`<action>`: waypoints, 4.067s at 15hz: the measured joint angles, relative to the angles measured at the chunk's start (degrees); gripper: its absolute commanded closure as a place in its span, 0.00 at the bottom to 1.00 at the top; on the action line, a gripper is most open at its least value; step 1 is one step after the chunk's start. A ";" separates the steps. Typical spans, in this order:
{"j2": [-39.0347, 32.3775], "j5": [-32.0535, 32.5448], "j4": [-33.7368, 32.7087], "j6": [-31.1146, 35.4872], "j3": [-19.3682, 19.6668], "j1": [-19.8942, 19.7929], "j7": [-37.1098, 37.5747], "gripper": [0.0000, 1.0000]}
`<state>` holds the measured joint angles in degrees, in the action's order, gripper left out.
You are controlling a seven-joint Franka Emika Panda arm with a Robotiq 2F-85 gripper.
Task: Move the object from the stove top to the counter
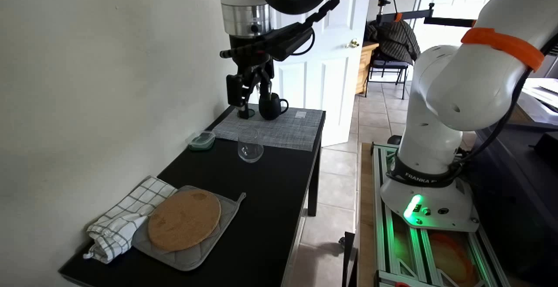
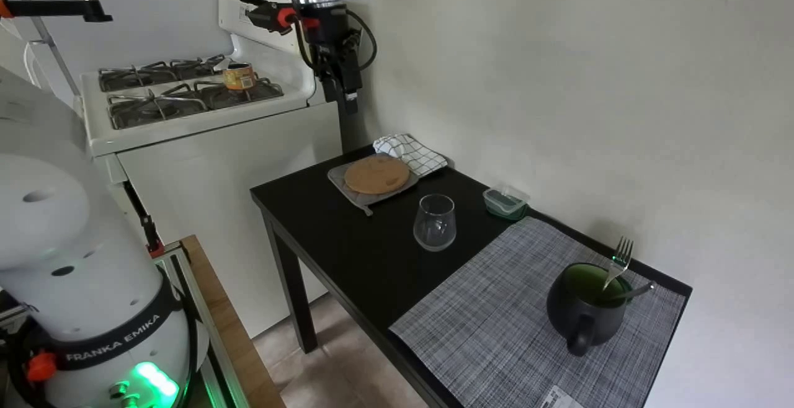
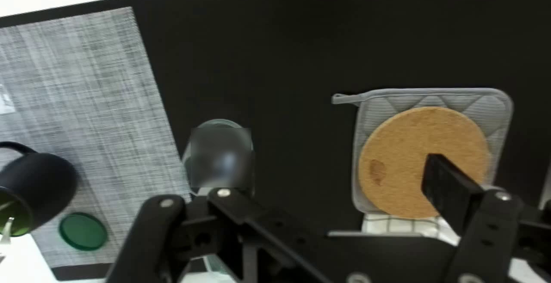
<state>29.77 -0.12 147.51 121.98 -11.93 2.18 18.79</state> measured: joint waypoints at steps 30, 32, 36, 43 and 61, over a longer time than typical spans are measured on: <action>-39.58 2.74 -47.28 -10.50 -18.30 25.09 23.80 0.00; -44.86 2.59 -52.92 -12.23 -17.67 27.05 22.47 0.00; -53.49 1.21 -62.74 -12.37 -15.51 30.07 18.36 0.00; -60.00 1.74 -73.41 -12.31 -8.29 38.58 18.76 0.00; -66.54 4.55 -75.62 -8.42 -5.86 39.61 4.61 0.38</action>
<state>-36.77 4.43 71.89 113.57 -17.79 41.79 23.40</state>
